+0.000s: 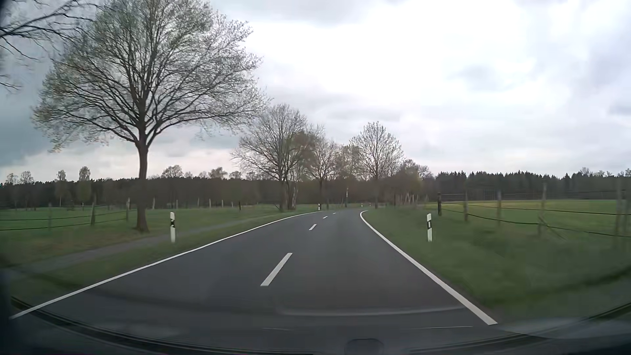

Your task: Follow the waypoints while adhering to traffic rules and regulations

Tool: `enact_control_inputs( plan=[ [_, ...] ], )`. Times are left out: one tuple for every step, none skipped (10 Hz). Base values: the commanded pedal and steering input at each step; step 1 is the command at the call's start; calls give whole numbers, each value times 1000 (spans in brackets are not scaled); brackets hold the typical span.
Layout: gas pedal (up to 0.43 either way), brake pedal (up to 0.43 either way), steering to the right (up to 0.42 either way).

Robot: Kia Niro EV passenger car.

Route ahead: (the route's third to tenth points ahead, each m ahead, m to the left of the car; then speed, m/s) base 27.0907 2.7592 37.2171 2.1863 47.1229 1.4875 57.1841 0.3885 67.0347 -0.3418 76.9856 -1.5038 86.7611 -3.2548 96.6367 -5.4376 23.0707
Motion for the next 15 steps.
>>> enact_control_inputs(
  plan=[
    [79,0,5],
    [67,0,7],
    [67,0,9],
    [59,0,10],
    [47,0,10],
    [47,0,10],
    [39,0,9],
    [20,0,10],
    [20,0,13],
    [0,0,14],
    [0,0,16],
    [0,0,18],
    [0,0,19],
    [0,0,19],
    [0,0,19]
  ],
)
